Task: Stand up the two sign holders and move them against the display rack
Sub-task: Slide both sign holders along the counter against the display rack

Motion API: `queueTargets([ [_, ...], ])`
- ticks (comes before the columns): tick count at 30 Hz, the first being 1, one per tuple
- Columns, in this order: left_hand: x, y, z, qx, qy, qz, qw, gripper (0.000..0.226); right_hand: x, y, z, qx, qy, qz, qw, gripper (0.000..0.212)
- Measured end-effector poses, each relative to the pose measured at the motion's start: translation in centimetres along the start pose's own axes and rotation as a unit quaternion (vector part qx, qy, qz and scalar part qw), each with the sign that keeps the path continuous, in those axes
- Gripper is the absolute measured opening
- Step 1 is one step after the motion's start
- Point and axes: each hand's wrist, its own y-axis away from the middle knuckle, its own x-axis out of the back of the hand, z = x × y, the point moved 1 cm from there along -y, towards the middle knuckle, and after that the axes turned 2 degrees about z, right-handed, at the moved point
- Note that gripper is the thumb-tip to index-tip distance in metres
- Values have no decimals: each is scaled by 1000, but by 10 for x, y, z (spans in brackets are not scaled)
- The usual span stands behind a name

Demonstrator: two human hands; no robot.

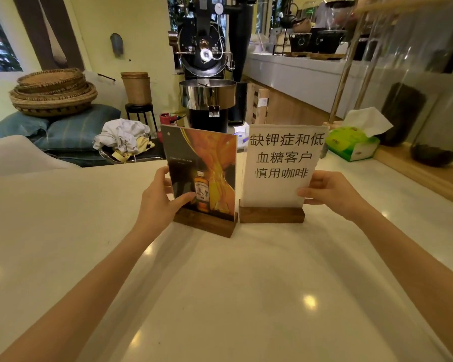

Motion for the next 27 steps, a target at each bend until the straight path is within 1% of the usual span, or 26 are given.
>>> queueTargets([
  [6, -39, -16, 21, -31, 18, -20, 999, 62, 38, 12, 10, 5, 30, 38, 999, 45],
  [11, -83, -31, 49, -66, 29, -47, 996, 63, 77, 18, 14, 8, 118, 54, 992, 42],
  [13, -103, -38, 62, -71, 37, -62, 995, 63, 95, 19, 20, 8, 132, 67, 989, 42],
  [22, -196, -69, 115, -86, 70, -116, 987, 64, 174, 24, 55, -9, 112, 109, 988, 41],
  [27, -246, -82, 142, -89, 98, -152, 979, 65, 203, 25, 68, -23, 92, 156, 983, 42],
])
